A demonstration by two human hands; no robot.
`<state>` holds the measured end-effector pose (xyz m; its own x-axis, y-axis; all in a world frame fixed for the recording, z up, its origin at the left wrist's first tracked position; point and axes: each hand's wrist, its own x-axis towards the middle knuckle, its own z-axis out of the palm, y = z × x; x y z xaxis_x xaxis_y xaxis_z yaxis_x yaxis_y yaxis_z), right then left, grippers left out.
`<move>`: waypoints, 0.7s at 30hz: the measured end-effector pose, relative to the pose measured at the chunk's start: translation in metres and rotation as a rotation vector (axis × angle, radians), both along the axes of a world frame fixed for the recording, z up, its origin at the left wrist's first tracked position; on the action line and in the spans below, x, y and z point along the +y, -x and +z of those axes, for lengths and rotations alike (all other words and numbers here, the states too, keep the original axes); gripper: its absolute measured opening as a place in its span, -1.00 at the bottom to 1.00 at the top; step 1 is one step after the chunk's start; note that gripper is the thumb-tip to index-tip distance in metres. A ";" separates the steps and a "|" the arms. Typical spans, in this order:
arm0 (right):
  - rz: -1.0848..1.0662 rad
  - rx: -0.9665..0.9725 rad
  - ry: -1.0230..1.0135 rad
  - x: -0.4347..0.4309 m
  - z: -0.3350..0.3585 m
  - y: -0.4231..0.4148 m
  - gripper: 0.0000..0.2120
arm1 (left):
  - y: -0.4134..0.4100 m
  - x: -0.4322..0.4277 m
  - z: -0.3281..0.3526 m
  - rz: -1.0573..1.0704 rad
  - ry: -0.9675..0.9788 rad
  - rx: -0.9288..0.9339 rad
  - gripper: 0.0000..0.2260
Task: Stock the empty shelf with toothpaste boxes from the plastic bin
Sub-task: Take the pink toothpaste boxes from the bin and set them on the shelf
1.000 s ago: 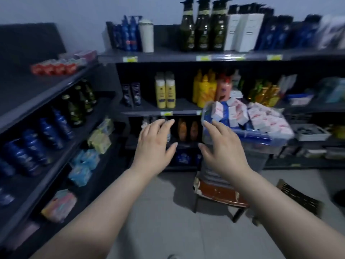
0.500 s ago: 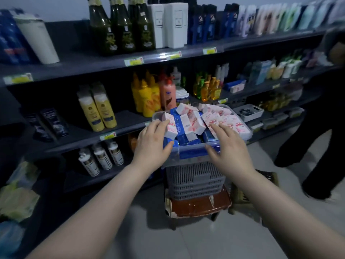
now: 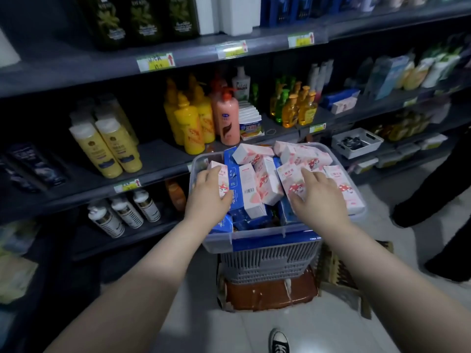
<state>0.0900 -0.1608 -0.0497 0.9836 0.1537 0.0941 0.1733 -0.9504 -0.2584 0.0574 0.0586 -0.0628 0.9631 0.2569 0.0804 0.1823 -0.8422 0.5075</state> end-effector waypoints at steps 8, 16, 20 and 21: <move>0.015 0.145 0.226 0.013 -0.012 -0.043 -0.28 | -0.032 0.005 -0.020 0.215 0.122 0.149 -0.39; 0.049 0.105 -0.028 0.007 0.017 -0.050 -0.42 | -0.039 0.000 0.000 0.265 0.230 0.030 -0.23; 0.183 0.053 -0.305 0.028 0.046 -0.049 -0.49 | -0.025 0.003 0.029 0.235 0.368 -0.133 -0.16; 0.233 0.075 -0.384 0.037 0.052 -0.049 -0.51 | -0.018 0.006 0.037 0.237 0.398 -0.173 -0.17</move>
